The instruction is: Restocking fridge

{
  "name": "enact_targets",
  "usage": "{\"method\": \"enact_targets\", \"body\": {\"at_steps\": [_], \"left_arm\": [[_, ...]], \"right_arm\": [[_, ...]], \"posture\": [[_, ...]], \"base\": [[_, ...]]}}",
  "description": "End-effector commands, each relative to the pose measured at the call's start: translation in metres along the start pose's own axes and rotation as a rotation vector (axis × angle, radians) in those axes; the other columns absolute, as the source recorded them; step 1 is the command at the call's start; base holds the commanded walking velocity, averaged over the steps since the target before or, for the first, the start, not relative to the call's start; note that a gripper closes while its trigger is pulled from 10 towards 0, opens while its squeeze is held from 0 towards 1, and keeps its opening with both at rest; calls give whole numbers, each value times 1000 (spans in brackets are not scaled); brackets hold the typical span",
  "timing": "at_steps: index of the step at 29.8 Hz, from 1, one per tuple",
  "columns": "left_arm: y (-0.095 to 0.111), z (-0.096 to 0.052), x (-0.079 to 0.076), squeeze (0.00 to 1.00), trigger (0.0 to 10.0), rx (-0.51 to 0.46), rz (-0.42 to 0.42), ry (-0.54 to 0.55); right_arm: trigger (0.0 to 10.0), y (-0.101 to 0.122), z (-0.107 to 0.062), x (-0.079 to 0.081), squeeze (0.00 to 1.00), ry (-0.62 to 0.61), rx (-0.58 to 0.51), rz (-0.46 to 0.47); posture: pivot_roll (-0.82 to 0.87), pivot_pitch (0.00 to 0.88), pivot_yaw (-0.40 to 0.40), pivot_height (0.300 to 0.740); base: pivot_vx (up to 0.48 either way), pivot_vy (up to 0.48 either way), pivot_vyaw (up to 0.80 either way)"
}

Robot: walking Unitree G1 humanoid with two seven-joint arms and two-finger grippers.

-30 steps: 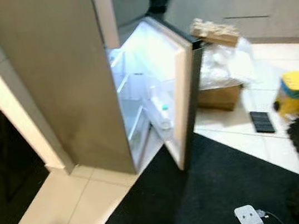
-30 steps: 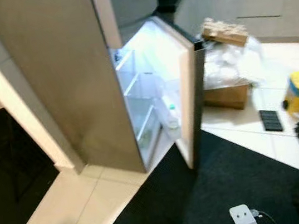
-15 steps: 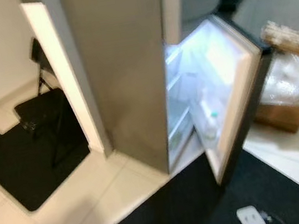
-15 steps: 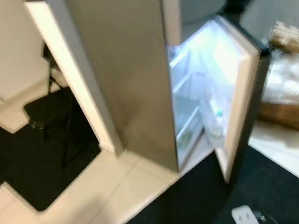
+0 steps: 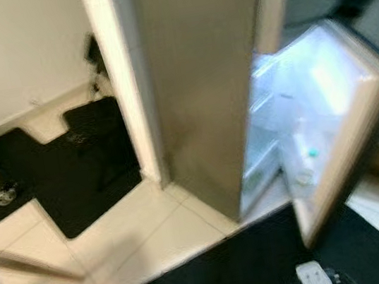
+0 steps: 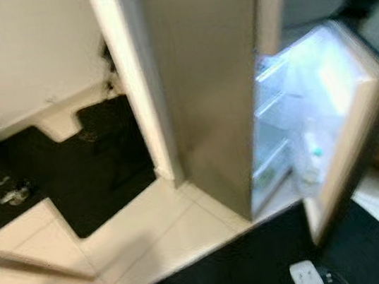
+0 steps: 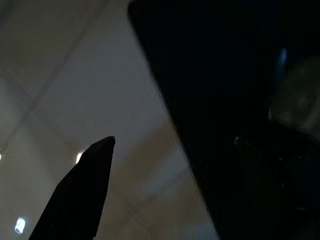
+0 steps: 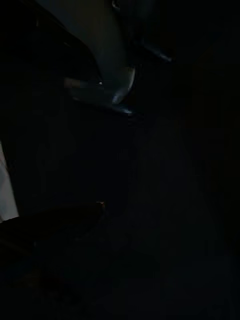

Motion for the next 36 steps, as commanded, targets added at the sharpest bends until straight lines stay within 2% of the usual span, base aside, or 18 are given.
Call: {"method": "enact_targets", "body": {"at_steps": [1, 6, 8, 19, 36], "left_arm": [[7, 1, 0, 0, 10000, -19, 8, -5], [5, 1, -4, 0, 10000, -8, 20, -33], [4, 1, -3, 0, 10000, -3, -2, -20], [3, 1, -3, 0, 10000, -2, -18, -15], [2, 0, -5, 0, 10000, 4, -17, -25]], "right_arm": [[10000, 2, 0, 1, 0, -5, -4, -17], [10000, 2, 0, 0, 0, -17, 0, -33], [10000, 2, 1, 1, 0, -10, -1, -29], [10000, 0, 1, 5, 0, 15, 5, -35], [10000, -2, 1, 10, 0, 46, 13, -35]], "posture": [[86, 0, 6, 740], [87, 0, 6, 740], [85, 0, 6, 740], [85, 0, 4, 740], [86, 0, 6, 740]], "base": [[0, 0, 0], [0, -188, 0], [0, -431, 0], [0, 0, 0], [0, 0, 772]]}}
Point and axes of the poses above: a point about 5 cm out from each wrist's last joint towards the gripper, its own z axis pointing out of the wrist towards the gripper, its own y axis along the axis of the wrist's last joint, x = y × z, the point moved 4 cm from there along z, pointing out of the wrist towards the gripper, and after that the axes turned 13 degrees about z, right-handed, at the moved point
